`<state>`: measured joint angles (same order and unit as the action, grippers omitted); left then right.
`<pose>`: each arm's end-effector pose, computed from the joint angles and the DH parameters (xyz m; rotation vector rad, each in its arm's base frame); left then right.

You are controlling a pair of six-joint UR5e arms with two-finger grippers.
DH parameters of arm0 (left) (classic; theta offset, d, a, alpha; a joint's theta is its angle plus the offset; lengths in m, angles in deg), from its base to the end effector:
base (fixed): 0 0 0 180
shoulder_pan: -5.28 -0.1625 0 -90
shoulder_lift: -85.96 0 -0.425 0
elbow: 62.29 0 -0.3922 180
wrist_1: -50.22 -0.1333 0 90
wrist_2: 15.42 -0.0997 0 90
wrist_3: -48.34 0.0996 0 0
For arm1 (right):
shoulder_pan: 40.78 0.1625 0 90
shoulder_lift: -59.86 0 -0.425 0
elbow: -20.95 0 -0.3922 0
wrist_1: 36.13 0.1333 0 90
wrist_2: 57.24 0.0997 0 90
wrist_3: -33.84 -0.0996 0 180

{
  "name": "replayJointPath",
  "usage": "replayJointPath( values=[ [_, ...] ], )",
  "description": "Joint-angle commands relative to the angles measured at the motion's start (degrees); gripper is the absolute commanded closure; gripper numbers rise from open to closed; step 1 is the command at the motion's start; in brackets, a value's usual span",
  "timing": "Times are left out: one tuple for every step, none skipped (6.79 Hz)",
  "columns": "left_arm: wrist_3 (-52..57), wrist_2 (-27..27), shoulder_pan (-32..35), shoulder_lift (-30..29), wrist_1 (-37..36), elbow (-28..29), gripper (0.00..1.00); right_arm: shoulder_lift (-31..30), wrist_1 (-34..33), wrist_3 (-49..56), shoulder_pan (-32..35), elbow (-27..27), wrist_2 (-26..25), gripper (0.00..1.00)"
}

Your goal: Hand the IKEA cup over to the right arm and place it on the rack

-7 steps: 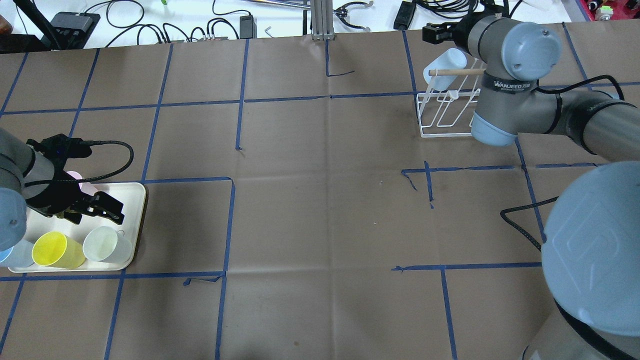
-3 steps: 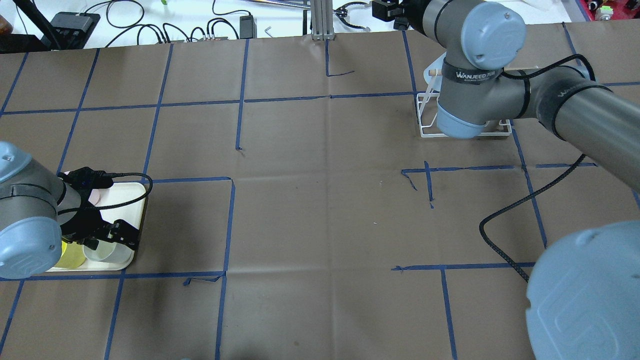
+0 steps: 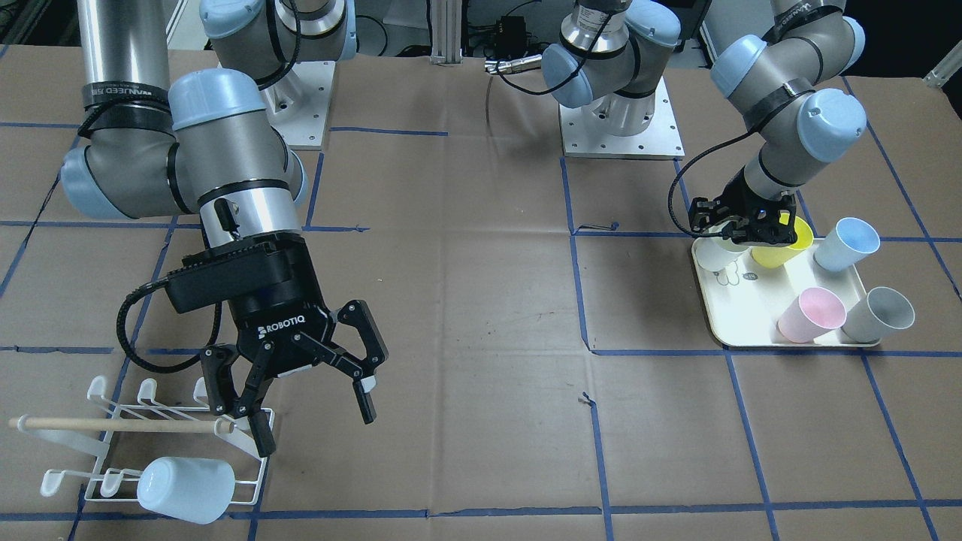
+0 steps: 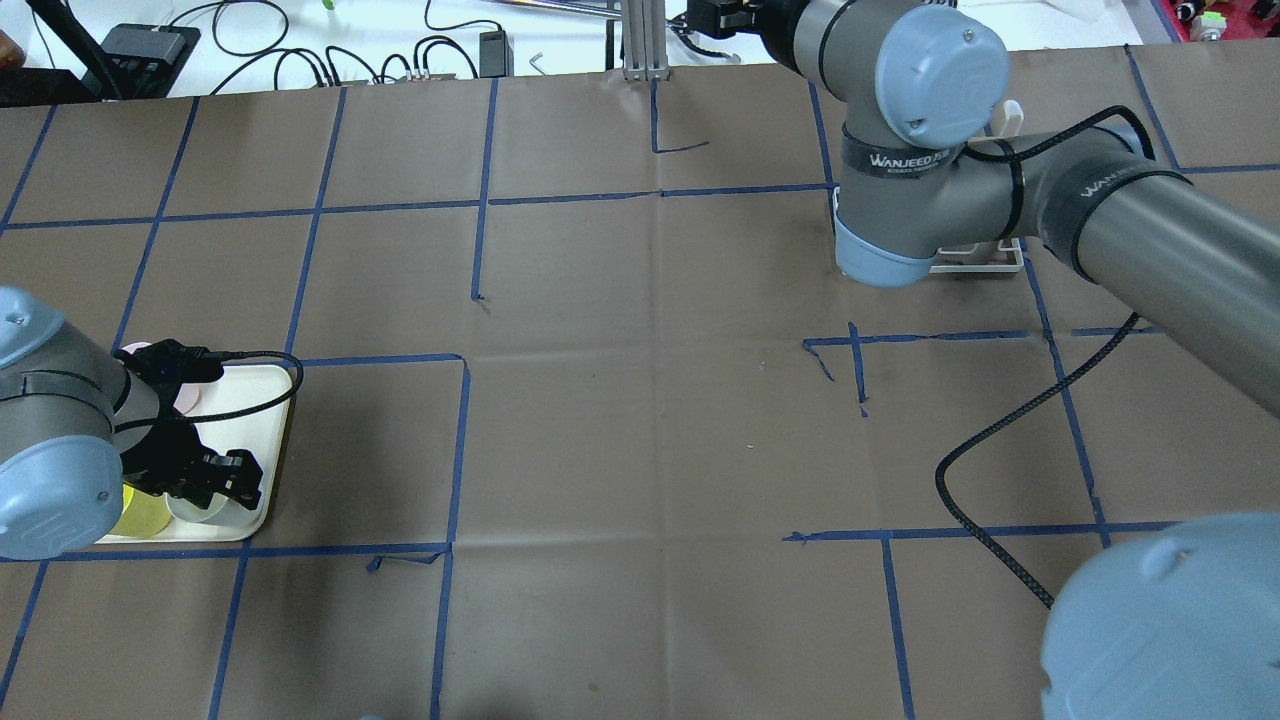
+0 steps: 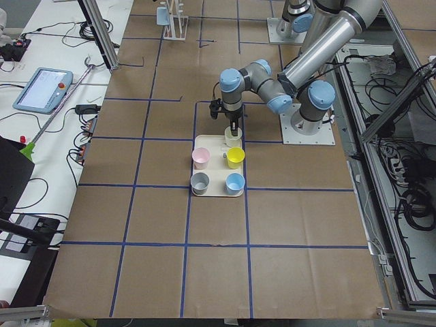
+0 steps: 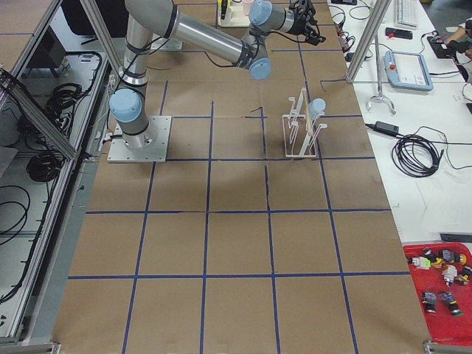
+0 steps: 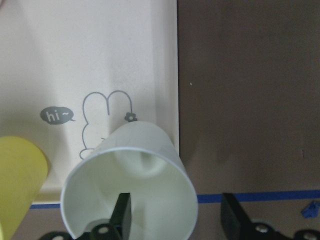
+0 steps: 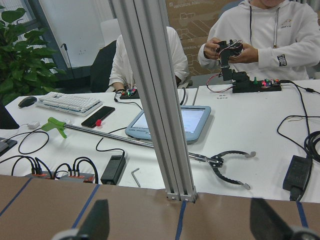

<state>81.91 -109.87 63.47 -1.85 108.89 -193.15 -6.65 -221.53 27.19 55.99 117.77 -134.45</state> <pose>0.0916 -0.3859 0.2309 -0.0559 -3.1284 -0.2346 0.2295 -0.6153 0.4039 -0.1741 2.3989 -1.4891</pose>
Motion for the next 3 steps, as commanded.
replayJointPath(
  values=[
    [0.1, 0.1, 0.0, -0.1, -0.1, 0.3, 1.0, 0.1, 0.0, -1.9, 0.6, 0.0, 0.0, 0.0],
    [0.3, 0.1, 0.0, 0.1, -0.4, 0.6, 1.0, 0.1, -0.3, -2.0, 1.3, 0.0, -0.1, 0.0],
    [-0.1, 0.1, 0.0, 0.6, -0.3, 0.9, 1.0, 0.7, -0.3, -7.8, 1.8, 0.5, 0.1, 0.0]
  ],
)
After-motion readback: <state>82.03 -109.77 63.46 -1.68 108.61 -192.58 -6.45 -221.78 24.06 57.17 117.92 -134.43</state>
